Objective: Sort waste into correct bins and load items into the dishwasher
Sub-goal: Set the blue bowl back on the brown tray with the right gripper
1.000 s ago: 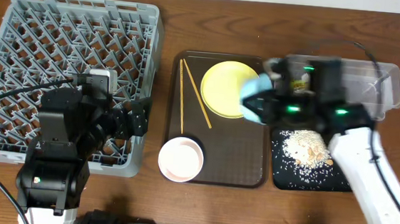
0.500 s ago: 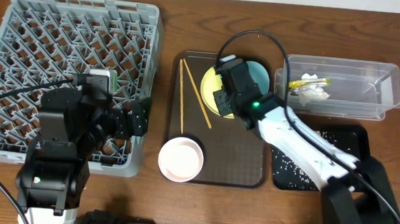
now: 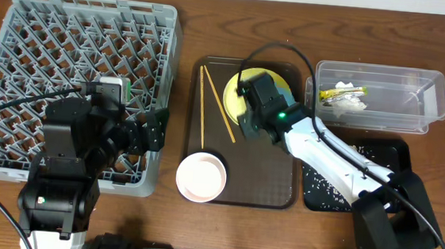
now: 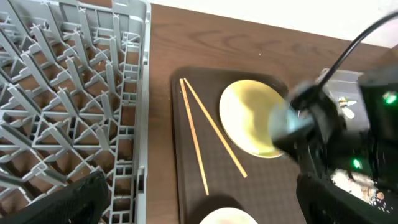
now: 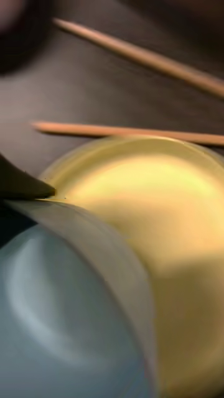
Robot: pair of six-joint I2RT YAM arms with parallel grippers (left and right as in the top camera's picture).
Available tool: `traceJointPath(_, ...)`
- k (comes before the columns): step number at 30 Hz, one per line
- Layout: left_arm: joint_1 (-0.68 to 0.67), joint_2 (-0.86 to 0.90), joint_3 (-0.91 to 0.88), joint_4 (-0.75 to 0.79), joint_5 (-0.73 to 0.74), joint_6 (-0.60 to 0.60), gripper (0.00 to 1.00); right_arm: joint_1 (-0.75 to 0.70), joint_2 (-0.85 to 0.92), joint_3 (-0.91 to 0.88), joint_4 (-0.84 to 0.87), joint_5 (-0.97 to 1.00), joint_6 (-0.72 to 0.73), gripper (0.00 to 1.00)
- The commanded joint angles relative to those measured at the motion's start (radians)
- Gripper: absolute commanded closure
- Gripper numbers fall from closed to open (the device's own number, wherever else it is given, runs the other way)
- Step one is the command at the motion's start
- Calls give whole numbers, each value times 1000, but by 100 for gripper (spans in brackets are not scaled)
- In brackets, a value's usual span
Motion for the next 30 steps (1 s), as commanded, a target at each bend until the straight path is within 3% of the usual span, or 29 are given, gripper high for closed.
traceJointPath(1, 4, 1, 19, -3, 12, -5, 3, 18, -10, 9, -91, -137, 41, 99)
traceJointPath(8, 4, 1, 19, -3, 12, -5, 3, 91, -25, 9, -273, -151, 63, 99)
traceJointPath(15, 4, 1, 19, -3, 12, -5, 3, 189, -16, -24, -282, -6, 74, 97)
traceJointPath(20, 4, 1, 19, -3, 12, -5, 3, 202, -16, -17, -280, 50, 104, 73)
traceJointPath(26, 4, 1, 19, -3, 12, -5, 3, 179, -58, 39, -280, 25, 104, 64)
traceJointPath(30, 4, 1, 19, -3, 12, -5, 3, 137, -119, 92, -281, 25, 104, 50)
